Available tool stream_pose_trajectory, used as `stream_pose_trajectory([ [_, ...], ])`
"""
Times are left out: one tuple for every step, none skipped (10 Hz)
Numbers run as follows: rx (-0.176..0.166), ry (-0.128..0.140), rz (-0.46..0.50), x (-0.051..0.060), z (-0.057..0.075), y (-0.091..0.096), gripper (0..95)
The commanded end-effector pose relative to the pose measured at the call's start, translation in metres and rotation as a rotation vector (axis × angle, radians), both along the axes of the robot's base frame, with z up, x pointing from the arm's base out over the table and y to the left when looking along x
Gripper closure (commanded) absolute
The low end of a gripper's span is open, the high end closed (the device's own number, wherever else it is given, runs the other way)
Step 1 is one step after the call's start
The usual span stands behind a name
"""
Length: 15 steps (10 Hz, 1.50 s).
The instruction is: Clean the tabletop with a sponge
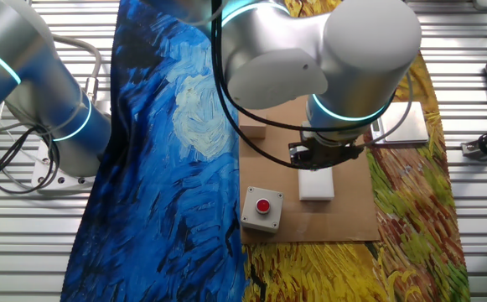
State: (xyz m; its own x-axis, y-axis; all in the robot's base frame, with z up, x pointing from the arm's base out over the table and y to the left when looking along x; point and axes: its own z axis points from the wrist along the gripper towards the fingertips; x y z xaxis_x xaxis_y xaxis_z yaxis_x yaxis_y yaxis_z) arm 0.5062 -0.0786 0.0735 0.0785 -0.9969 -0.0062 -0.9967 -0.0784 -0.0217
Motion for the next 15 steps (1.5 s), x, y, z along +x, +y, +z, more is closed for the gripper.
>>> stream_pose_trajectory([
  [-0.006, 0.011, -0.031, 0.0006, -0.0009, -0.0007, 95.0],
  [-0.007, 0.014, -0.035, 0.0007, -0.0012, -0.0007, 95.0],
  [-0.005, 0.016, -0.038, 0.001, -0.0023, -0.0008, 95.0],
  [-0.004, 0.018, -0.038, 0.0011, -0.003, -0.0007, 95.0],
  [-0.005, 0.019, -0.04, 0.0012, -0.0033, -0.0007, 95.0],
  [-0.004, 0.02, -0.041, 0.0013, -0.004, -0.0007, 95.0],
  [-0.003, 0.02, -0.043, 0.0014, -0.0042, -0.0006, 95.0],
  [-0.002, 0.021, -0.043, 0.0014, -0.0042, -0.0006, 95.0],
  [-0.001, 0.02, -0.042, 0.0014, -0.0042, -0.0006, 95.0],
  [-0.002, 0.018, -0.042, 0.0014, -0.0043, -0.0006, 95.0],
  [-0.002, 0.015, -0.047, 0.0014, -0.0043, -0.0006, 95.0],
  [-0.002, 0.015, -0.046, 0.0014, -0.0043, -0.0006, 95.0],
  [0.001, 0.015, -0.04, 0.0014, -0.0043, -0.0006, 76.0],
  [0.003, 0.016, -0.036, 0.0014, -0.0043, -0.0006, 57.0],
  [0.004, 0.016, -0.032, 0.0015, -0.0048, -0.0006, 38.0],
])
